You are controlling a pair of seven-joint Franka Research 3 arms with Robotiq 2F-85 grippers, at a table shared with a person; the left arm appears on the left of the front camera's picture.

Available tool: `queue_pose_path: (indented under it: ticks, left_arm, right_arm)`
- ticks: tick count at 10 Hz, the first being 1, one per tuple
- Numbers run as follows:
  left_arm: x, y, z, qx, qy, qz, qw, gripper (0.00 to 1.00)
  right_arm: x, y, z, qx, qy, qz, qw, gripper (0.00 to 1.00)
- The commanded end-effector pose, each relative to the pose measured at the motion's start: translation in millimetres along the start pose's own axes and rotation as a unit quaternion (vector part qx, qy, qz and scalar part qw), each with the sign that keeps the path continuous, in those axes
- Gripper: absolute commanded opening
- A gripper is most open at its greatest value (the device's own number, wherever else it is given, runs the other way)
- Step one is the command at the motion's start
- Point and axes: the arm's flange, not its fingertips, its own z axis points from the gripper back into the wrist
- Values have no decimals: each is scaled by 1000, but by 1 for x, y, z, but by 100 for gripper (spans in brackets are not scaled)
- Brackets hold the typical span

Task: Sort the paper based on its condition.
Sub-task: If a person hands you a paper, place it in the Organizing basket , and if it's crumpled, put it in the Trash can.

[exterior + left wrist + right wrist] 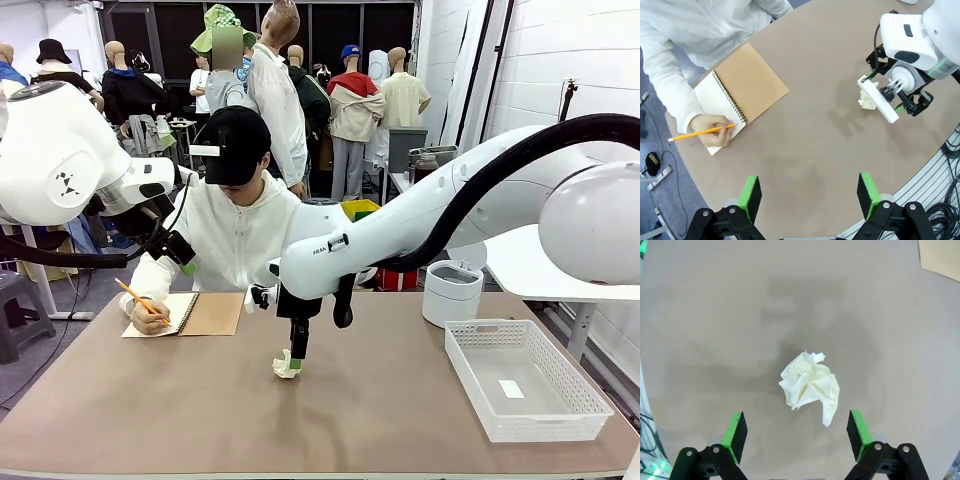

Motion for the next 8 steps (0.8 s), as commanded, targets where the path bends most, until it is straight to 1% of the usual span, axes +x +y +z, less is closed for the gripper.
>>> queue_pose_path:
  ticks: [1,3,8]
  left_arm:
    - [0,1,2,-1,-2,1,1000,100]
    - [0,1,2,-1,-2,1,1000,100]
    - [0,1,2,-1,-2,1,1000,100]
  right_arm:
    - [8,-11,-6,-22,16,7,1000,100]
    - [8,-19,-10,-23,24,15,999,100]
    - [15,-26,-27,7,23,12,1000,100]
